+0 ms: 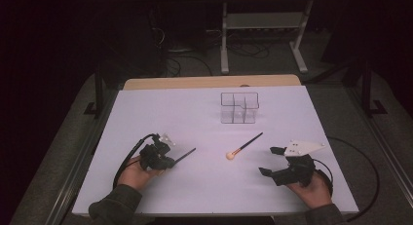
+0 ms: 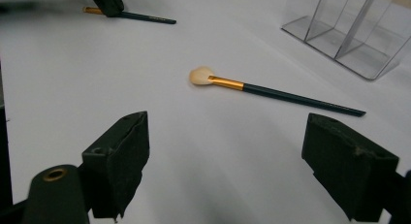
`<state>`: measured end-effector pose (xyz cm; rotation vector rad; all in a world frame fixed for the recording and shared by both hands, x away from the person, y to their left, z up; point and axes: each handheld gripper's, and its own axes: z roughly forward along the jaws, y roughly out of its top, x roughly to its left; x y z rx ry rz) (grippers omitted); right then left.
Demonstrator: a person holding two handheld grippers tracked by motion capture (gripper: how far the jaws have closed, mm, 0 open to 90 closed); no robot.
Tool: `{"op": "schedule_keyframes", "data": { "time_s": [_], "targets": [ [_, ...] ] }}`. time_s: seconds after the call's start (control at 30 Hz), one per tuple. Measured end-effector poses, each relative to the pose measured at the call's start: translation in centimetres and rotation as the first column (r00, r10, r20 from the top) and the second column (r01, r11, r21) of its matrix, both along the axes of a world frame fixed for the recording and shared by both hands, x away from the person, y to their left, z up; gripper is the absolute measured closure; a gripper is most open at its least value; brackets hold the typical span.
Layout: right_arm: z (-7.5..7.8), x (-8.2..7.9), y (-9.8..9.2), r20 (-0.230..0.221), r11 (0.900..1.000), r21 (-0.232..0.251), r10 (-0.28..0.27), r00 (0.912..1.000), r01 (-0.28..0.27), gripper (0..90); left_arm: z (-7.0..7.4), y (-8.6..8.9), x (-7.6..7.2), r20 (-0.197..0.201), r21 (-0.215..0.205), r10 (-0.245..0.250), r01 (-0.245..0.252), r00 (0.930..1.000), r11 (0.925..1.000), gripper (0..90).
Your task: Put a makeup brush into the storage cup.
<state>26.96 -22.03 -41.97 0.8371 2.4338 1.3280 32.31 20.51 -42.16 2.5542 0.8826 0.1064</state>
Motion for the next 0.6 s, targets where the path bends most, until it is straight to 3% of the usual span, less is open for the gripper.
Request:
{"op": "schedule_keyframes", "data": {
  "time_s": [0.13, 0.17, 0.27, 0.37, 0.43, 0.53, 0.6],
  "targets": [
    [0.0, 0.2, 0.1, -0.005, 1.0, -0.009, 0.016, 0.9999, -0.016, 16.6, 0.2, 0.3, 0.1, 0.008, -0.03, 0.003, -0.003, 1.0, 0.9996, 83.4],
    [0.0, 0.2, 0.1, -0.011, 1.0, -0.009, 0.016, 0.9998, -0.016, 16.9, 0.4, 0.4, 0.1, 0.007, -0.056, 0.011, -0.01, 0.9999, 0.9984, 83.4],
    [0.2, 0.3, 0.2, -0.028, 0.999, -0.016, 0.03, 0.9991, -0.031, 17.8, 0.7, 0.6, 0.2, 0.003, -0.035, -0.011, 0.011, 0.9999, 0.9993, 83.4],
    [0.4, 0.5, 0.4, -0.041, 0.999, -0.024, 0.043, 0.9982, -0.044, 17.6, 1.3, 0.6, 0.1, 0.019, -0.071, -0.004, 0.006, 0.9998, 0.9975, 83.4],
    [0.6, 0.7, 0.6, -0.035, 0.998, -0.037, 0.043, 0.9985, -0.044, 16.9, 1.8, 0.7, 0.0, 0.022, -0.085, -0.034, 0.036, 0.9992, 0.9958, 83.4],
    [1.0, 0.9, 0.8, -0.035, 0.998, -0.043, 0.04, 0.9986, -0.042, 15.0, 2.6, 0.7, 0.0, 0.029, -0.064, -0.073, 0.075, 0.9969, 0.9951, 83.4],
    [1.4, 1.3, 1.0, -0.038, 0.997, -0.059, 0.049, 0.9981, -0.051, 14.0, 3.2, 0.6, -0.2, 0.034, -0.09, -0.065, 0.068, 0.9973, 0.9936, 83.4]
  ]
}}
